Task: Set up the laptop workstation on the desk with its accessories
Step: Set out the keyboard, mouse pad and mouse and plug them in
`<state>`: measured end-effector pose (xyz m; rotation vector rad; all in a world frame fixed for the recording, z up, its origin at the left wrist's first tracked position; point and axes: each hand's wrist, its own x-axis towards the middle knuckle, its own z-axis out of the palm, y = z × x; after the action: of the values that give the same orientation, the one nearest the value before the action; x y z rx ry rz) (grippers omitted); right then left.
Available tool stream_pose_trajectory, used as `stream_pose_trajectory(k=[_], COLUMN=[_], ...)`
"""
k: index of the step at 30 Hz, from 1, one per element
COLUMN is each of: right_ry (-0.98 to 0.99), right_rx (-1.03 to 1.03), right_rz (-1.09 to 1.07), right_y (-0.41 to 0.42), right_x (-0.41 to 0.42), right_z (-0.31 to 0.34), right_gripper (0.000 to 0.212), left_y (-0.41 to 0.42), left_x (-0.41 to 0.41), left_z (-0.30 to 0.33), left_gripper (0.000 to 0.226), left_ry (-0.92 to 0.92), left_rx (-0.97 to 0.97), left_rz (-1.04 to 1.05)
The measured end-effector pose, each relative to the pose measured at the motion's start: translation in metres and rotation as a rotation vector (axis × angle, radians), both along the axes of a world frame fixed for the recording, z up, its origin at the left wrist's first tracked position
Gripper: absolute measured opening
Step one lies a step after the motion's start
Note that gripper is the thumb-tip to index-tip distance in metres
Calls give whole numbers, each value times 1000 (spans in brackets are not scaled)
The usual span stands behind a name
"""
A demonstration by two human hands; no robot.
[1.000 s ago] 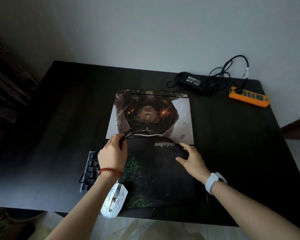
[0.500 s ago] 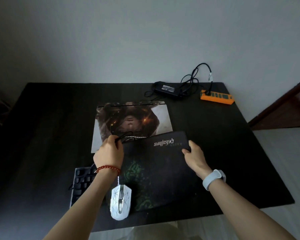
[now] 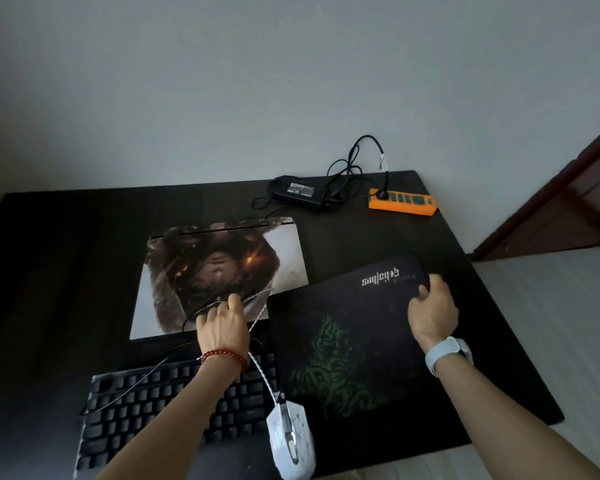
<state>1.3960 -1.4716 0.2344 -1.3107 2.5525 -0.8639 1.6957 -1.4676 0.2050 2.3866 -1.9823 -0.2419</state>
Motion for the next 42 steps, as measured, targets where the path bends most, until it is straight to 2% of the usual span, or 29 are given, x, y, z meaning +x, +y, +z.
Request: stream_pose_trajectory(k=[3,6,10,13,15,18,23,26,31,35,42], right_ry=[3,-11,-32,-60,-85,-132,-161,-77,23,29,-8], right_rx=[13,48,90,157,228,332,474,536,481,482,526], right_rz=[-44,-74,-95,-79,-61,-55,-66,5,29,24,-10], right_y=[-15,-36,-64,-80,-89,-95,-91,-80,-73,-61,-51], right_x=[-35,-67,-96,-113,-123,-135,-154,-156,-156,-158,-158], right_z=[-11,-20,-35,-47,-56,-69,-92,-104,-112,-114,-110], right_gripper=[22,24,25,27,29,32,43,53,57,55,67], left_y=[-13,-28,-45,-55,-59,-58,-47,-42,-41,-40,-42], left_x=[-14,-38,-83,-123,-149,-180,-194,-192,-189,-185,-186], left_z=[-10,-21,-26,-36,-47,-67,-95,-103,-111,-117,-114], left_gripper=[20,21,61,74,74,69,69,72,74,74,76], left_ry=[-26,-58,-75,-127,-152,-84,49,48,31,12,53], left_rx=[-6,-109,-76,-9,15,114,341,341,297,261,238], left_rz=[31,41,-16,-178,-294,-408,-415,-430,-439,-454,-491])
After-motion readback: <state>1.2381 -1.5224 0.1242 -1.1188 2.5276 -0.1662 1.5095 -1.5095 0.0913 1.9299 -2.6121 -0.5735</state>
